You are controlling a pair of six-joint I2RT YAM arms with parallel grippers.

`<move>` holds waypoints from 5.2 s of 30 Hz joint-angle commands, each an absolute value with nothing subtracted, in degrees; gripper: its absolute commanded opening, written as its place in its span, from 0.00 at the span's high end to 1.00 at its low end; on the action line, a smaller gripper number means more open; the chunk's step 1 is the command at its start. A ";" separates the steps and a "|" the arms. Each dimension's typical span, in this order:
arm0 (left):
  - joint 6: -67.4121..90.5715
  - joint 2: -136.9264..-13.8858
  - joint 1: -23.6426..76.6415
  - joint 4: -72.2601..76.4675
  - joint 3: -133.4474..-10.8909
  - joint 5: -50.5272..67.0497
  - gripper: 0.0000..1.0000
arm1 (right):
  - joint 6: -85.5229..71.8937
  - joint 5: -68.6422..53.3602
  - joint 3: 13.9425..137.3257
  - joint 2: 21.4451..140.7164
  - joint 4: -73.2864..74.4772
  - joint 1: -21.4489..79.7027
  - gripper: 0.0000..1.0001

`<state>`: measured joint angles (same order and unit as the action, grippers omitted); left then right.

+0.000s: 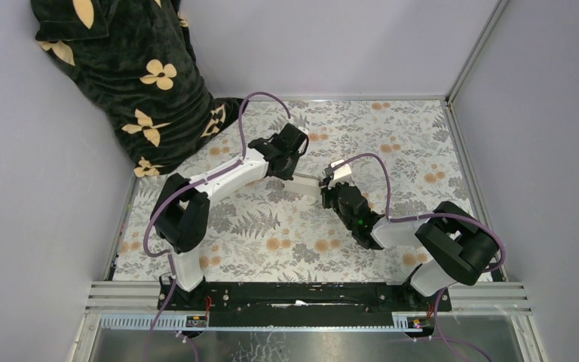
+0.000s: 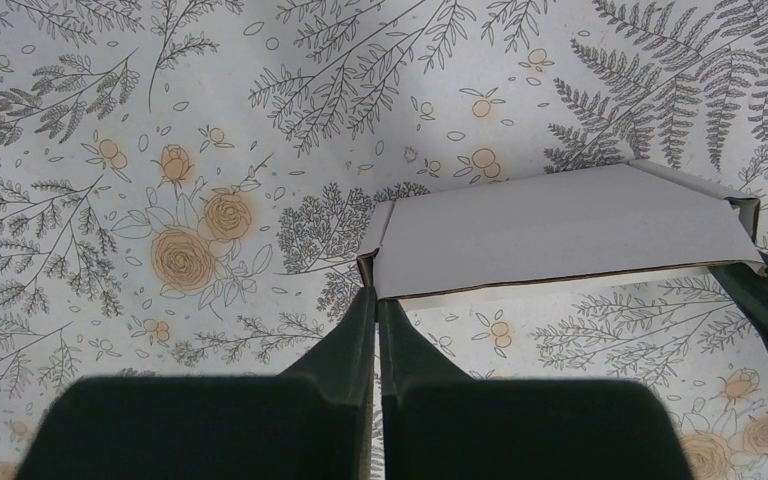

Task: Fold the paper box
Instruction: Close the paper box at the center of the board.

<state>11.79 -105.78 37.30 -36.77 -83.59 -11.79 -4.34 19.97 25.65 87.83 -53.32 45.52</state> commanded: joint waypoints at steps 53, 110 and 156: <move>11.84 -92.94 39.58 3.14 -48.04 -18.04 0.95 | -5.54 17.76 27.20 89.36 -40.36 46.49 1.00; -3.51 -102.99 37.80 8.97 -58.89 -2.58 0.96 | 15.95 14.01 39.34 87.38 -28.98 45.70 0.21; -7.14 -105.68 33.44 10.00 -62.35 9.76 0.96 | 22.42 11.95 38.74 85.12 -28.21 44.68 0.23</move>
<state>-6.42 -104.01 33.93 12.84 -62.26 8.62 23.51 12.47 37.36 85.32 -27.22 44.97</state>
